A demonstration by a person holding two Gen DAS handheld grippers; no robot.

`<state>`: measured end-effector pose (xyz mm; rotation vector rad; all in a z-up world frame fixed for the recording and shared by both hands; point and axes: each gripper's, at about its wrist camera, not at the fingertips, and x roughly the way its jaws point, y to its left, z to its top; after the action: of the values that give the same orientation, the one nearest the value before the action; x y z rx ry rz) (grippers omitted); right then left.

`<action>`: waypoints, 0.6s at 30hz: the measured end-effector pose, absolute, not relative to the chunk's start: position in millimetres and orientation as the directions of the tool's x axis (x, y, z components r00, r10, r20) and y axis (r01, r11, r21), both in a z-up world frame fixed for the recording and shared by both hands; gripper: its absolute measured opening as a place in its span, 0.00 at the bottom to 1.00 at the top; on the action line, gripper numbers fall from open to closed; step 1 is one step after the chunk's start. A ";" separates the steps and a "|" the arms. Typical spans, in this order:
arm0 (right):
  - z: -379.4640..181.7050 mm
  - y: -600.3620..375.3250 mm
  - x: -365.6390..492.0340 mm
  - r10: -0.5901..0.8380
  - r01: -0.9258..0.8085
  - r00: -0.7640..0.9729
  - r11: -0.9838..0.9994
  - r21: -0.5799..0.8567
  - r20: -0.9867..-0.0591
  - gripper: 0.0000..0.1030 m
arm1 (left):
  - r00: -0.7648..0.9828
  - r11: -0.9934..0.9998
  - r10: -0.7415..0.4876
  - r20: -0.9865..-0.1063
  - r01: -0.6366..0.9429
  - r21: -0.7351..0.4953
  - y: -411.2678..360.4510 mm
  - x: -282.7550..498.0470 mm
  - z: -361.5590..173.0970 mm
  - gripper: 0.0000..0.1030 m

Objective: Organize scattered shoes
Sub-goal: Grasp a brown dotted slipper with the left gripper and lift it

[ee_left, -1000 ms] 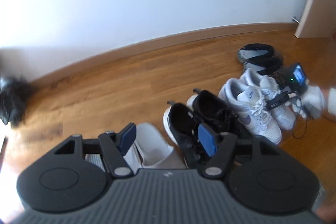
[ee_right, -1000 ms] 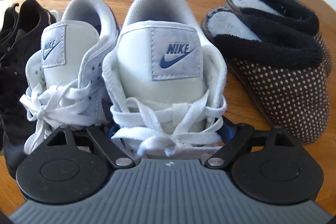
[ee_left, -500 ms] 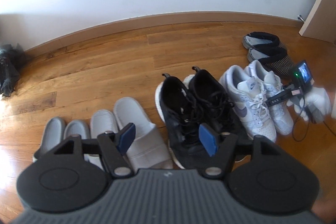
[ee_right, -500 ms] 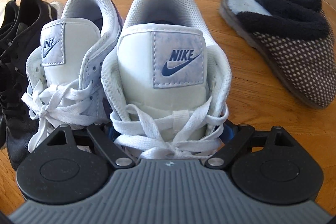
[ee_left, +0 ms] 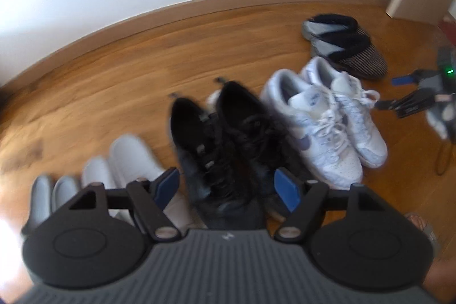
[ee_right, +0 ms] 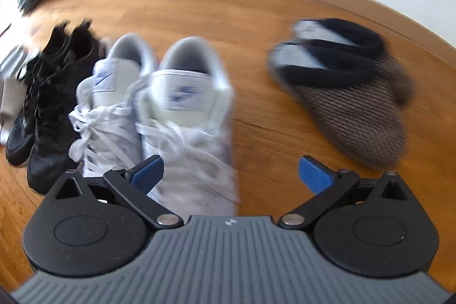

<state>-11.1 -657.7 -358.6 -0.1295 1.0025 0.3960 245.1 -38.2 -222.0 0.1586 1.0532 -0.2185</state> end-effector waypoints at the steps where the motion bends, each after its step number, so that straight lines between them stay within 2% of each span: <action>1: -357.8 -674.0 -15.4 0.248 -0.333 0.486 0.939 0.085 -0.838 0.99 | 0.495 0.961 -0.115 -0.862 0.276 0.031 -51.5 253.7 -224.4 0.71; 5: -365.5 -733.9 -33.9 0.177 -0.147 0.481 0.982 0.120 -0.859 0.99 | 0.560 0.927 -0.187 -0.807 0.372 0.044 -122.6 304.6 -233.8 0.78; 10: -373.9 -788.4 -50.2 0.121 -0.033 0.469 0.992 0.119 -0.875 0.99 | 0.556 0.848 -0.382 -0.738 0.529 -0.040 -246.8 381.2 -264.6 0.81; 13: -377.2 -815.8 -58.0 0.111 0.027 0.464 0.990 0.139 -0.879 0.99 | 0.555 0.827 -0.412 -0.723 0.561 -0.041 -309.7 416.2 -300.0 0.82; 18: -389.8 -838.5 -61.3 0.106 0.058 0.451 0.987 0.147 -0.886 0.99 | 0.527 0.883 -0.367 -0.767 0.458 -0.108 -360.6 468.7 -351.0 0.81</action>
<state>-61.3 -838.5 -389.8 0.1644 1.1037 0.0297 468.7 -360.6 -351.0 0.1115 0.8888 -0.4938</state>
